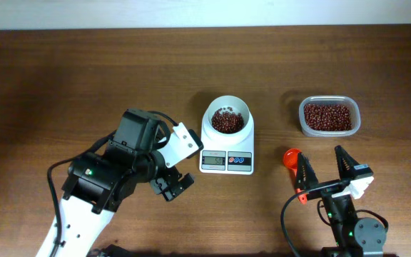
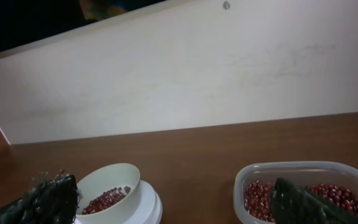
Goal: Scoop and weigh 50g on scale
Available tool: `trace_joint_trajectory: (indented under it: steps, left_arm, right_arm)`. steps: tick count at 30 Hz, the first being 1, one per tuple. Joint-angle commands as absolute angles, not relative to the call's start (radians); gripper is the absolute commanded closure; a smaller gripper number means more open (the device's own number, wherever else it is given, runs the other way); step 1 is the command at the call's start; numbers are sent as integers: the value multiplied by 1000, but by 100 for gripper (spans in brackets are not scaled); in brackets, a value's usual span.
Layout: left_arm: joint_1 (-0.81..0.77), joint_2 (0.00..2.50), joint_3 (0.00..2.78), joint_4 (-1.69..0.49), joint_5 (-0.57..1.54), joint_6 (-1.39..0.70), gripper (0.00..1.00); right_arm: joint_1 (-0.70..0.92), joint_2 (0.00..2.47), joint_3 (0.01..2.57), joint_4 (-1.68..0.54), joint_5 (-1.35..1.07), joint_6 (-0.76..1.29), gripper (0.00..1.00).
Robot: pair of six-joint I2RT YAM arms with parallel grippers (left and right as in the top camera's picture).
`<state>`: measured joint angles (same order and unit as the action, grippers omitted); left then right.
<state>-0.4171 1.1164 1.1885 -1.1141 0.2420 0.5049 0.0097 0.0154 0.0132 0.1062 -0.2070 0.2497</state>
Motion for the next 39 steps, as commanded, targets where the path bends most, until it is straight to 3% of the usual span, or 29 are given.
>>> trace_joint_trajectory:
  steps: [1,12,20,39]
  left_arm:
    - [-411,1111,1205,-1113,239,518,1]
    - [-411,1111,1205,-1113,239,518,1]
    - [-411,1111,1205,-1113,239,518,1]
    - [-411,1111,1205,-1113,239,518,1]
  right_arm:
    - [4,3,6,107,-190,239,1]
    - [6,3,6,-72,-110,228,1]
    - [5,3,6,-72,-112,36,1]
    - [-28,3,6,-75,-115,22,1]
